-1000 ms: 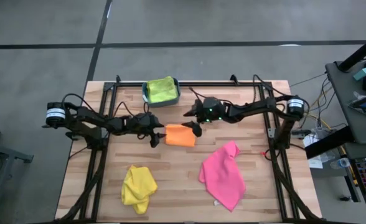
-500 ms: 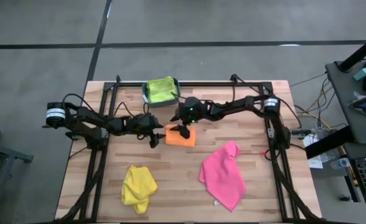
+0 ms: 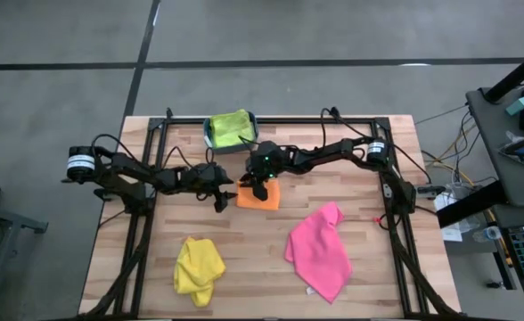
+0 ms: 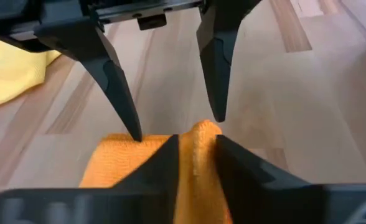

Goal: Fold microfiber towels
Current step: Fold the orange towel

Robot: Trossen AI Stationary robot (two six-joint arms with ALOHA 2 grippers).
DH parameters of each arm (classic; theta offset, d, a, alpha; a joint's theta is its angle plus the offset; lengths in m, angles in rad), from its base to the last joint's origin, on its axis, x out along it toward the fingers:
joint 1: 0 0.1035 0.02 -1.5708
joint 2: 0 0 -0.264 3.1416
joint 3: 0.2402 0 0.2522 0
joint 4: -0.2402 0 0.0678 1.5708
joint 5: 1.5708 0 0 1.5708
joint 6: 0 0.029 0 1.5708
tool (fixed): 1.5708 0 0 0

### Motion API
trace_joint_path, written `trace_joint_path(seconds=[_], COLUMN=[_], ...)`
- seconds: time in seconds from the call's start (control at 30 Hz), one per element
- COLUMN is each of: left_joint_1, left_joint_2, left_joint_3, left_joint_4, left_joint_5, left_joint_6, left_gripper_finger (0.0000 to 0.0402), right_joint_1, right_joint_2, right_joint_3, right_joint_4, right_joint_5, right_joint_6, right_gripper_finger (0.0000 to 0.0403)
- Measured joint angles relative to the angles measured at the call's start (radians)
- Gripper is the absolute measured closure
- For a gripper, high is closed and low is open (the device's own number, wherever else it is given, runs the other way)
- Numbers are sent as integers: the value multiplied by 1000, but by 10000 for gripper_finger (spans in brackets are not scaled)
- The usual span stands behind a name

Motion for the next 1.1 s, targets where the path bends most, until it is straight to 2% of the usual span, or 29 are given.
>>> trace_joint_path(seconds=[0.1,0.17,0.4,0.53,0.63,0.77,1.1], left_joint_1=[0,0,0,0,0,0,0], left_joint_2=[0,0,0,0,0,0,0], left_joint_3=[0,0,0,0,0,0,0], left_joint_4=[0,0,0,0,0,0,0], left_joint_5=[0,0,8,9,10,10,12], left_joint_6=[0,3,3,2,2,3,5], left_gripper_finger=[158,158,158,158,158,158,158], right_joint_1=[0,0,0,0,-1,0,0], right_joint_2=[0,-4,-68,-82,-82,-82,-54], right_joint_3=[-1,-2,-2,-2,-2,-2,-18], right_joint_4=[-7,-9,-63,-102,-123,-162,-172], right_joint_5=[0,0,13,89,100,212,297], right_joint_6=[-5,-4,-41,-74,-84,-112,-154], right_gripper_finger=[380,388,394,394,394,394,394])
